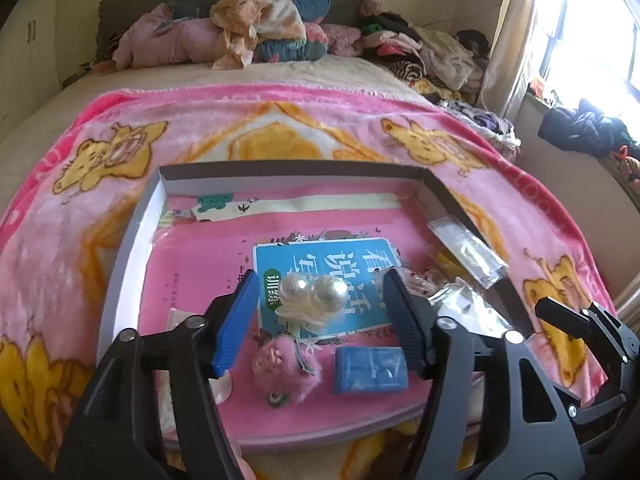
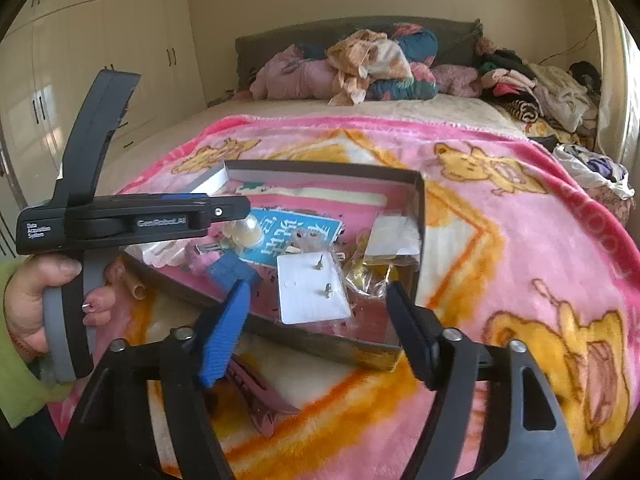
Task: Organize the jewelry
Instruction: 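Open the left tool to drop the pearls while the right tool drops the card in the box, then withdraw both tools toward the spiral hair tie and brown claw clip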
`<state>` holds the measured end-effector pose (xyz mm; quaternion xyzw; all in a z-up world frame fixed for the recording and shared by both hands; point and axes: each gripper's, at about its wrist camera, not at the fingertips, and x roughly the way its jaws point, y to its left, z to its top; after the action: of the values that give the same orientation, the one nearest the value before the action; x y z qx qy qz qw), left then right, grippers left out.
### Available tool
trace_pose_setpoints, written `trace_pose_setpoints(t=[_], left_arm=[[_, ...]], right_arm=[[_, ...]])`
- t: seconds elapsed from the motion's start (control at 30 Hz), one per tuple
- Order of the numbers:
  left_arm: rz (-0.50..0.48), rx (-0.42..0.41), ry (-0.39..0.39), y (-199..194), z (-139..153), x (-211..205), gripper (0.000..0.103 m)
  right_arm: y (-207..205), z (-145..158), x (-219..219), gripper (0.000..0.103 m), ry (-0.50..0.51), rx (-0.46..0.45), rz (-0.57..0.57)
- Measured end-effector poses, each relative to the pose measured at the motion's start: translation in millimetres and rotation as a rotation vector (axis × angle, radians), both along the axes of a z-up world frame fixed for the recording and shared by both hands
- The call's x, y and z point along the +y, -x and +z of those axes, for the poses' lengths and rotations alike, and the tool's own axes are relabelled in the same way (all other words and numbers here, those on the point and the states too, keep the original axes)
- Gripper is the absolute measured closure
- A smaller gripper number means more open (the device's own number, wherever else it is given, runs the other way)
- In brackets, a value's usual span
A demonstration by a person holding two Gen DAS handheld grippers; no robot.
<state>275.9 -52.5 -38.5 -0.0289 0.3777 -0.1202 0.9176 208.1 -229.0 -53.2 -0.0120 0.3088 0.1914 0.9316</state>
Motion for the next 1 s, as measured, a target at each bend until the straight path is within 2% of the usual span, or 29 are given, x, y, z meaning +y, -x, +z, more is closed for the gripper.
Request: trace_pose_setpoints(t=[0.17,0.4,0.57,0.63,1.0], left_arm=[[0.007,-0.051,-0.015,15,13,3,0.033],[0.03,-0.089,0.009,37,25,16,0.02],[0.049,-0.116,0.017,54,30,23,0.018],[0.057,-0.128,0.017,61,32,26,0.012],[0.069,-0.151,0.008,96,33,39,0.012]], right_arm=[[13,7,-5,0.022,-0.011,-0.025,-0.018],[29,15,-6,0.019,-0.017,-0.047,-0.033],[42,20,-5,0.018,-0.013,-0.065,-0.034],[46,21,-4,0.017,-0.015,-0.068,-0.032],[67,23,9,0.017,0.0,-0.08,-0.001]])
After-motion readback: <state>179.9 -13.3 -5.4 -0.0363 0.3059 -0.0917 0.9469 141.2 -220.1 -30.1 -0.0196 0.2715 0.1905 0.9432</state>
